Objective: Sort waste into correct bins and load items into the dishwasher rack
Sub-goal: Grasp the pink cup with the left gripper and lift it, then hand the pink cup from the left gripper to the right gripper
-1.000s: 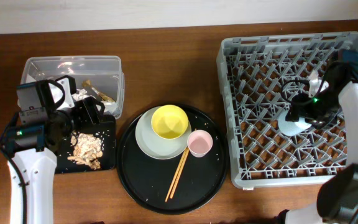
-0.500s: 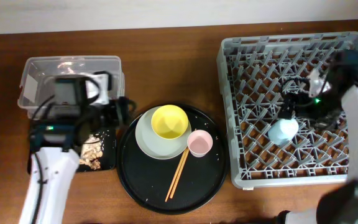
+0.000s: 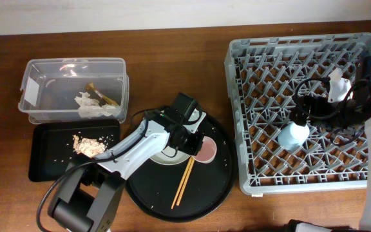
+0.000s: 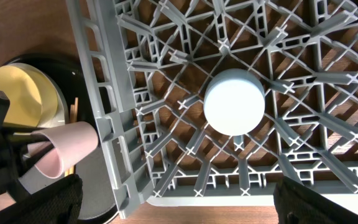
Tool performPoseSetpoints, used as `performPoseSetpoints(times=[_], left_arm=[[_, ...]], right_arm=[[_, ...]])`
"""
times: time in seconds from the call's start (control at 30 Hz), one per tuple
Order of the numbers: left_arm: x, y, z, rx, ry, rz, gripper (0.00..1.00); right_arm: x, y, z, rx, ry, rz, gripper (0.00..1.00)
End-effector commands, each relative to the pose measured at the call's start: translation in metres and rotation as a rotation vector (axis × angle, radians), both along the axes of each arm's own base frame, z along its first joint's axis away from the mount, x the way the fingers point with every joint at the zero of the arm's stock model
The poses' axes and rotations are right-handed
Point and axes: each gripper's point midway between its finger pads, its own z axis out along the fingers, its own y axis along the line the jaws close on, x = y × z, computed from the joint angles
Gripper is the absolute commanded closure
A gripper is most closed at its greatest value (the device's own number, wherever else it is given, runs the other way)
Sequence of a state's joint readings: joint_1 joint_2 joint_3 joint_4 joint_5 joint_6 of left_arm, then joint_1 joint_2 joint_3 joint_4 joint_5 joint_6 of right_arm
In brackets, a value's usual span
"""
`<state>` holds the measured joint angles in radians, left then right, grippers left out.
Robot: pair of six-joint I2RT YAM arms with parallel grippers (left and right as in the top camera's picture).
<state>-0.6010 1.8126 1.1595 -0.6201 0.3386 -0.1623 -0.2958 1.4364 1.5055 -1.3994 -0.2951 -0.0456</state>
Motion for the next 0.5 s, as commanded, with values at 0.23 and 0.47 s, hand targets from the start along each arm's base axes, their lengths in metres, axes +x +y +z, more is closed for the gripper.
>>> performPoseSetpoints(times=[0.23, 0.47], left_arm=[[0.046, 0.046, 0.121, -0.182, -0.207, 0.201, 1.0], [0.05, 0.085, 0.222, -0.806, -0.117, 0.152, 1.0]], right_arm=[[0.005, -0.001, 0.005, -0.001, -0.034, 0.0, 0.01], [0.018, 0.116, 0.047, 0.495, -0.279, 0.456, 0.01]])
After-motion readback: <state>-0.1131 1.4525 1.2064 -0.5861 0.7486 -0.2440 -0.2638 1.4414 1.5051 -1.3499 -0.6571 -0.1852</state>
